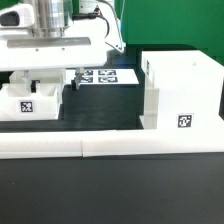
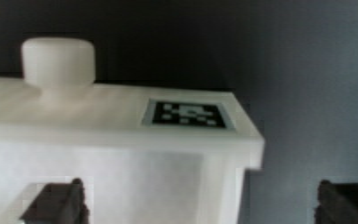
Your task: Assemble drawer
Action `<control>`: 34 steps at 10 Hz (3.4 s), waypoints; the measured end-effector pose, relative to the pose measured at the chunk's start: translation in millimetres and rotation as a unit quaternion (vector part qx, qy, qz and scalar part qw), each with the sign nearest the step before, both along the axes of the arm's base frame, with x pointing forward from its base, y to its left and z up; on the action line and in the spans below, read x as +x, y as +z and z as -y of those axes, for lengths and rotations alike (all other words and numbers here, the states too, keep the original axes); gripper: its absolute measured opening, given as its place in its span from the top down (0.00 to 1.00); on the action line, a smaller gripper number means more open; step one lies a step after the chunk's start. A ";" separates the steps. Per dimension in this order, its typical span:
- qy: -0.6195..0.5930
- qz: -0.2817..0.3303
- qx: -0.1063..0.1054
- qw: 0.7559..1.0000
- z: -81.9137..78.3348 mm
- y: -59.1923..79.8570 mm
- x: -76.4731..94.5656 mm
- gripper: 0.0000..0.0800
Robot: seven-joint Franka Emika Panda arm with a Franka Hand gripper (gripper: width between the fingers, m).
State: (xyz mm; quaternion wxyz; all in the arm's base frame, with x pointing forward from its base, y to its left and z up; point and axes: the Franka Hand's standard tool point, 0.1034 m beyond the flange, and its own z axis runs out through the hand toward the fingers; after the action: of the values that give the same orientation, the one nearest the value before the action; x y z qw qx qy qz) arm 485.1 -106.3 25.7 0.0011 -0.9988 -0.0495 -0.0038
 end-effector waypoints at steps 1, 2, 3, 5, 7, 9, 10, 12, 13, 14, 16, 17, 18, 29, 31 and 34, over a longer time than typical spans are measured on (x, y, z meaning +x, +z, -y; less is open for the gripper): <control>0.001 0.000 -0.002 1.000 -0.8 -4.5 1.1 0.19; 0.003 0.000 -0.005 1.000 -1.0 -10.9 -0.1 0.19; 0.004 0.000 -0.006 1.000 -1.5 -15.4 -1.4 0.19; 0.004 0.002 -0.009 1.000 -2.8 -18.6 -3.0 0.19; -0.006 0.003 -0.008 1.000 -7.4 -19.2 -2.6 0.19; -0.005 0.003 -0.008 1.000 -8.2 -19.2 -2.4 0.36; -0.005 0.003 -0.008 1.000 -8.2 -19.2 -2.4 0.53; -0.005 0.003 -0.008 1.000 -8.2 -19.2 -2.4 0.70; -0.005 0.003 -0.008 1.000 -8.2 -19.1 -2.3 0.92; -0.005 0.003 -0.008 1.000 -8.2 -19.1 -2.3 0.95; -0.005 0.003 -0.008 1.000 -8.2 -19.1 -2.3 0.95; -0.005 0.003 -0.008 1.000 -8.2 -19.1 -2.3 0.95; -0.005 0.003 -0.008 1.000 -8.5 -19.1 -2.2 0.95; 0.047 0.003 0.006 0.999 -50.4 1.8 21.5 0.95; 0.190 0.003 -0.004 0.982 -52.0 -1.3 24.2 0.95; 0.294 0.004 -0.012 0.956 -55.7 -2.3 35.1 0.95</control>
Offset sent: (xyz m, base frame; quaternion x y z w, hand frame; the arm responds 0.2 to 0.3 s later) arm -0.0023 0.0069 -0.0207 -0.0012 0.0154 0.0150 0.9998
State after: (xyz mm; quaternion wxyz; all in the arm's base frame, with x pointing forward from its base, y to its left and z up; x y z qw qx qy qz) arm 520.2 -50.5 23.4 -0.0102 -0.9400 -0.3410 -0.0070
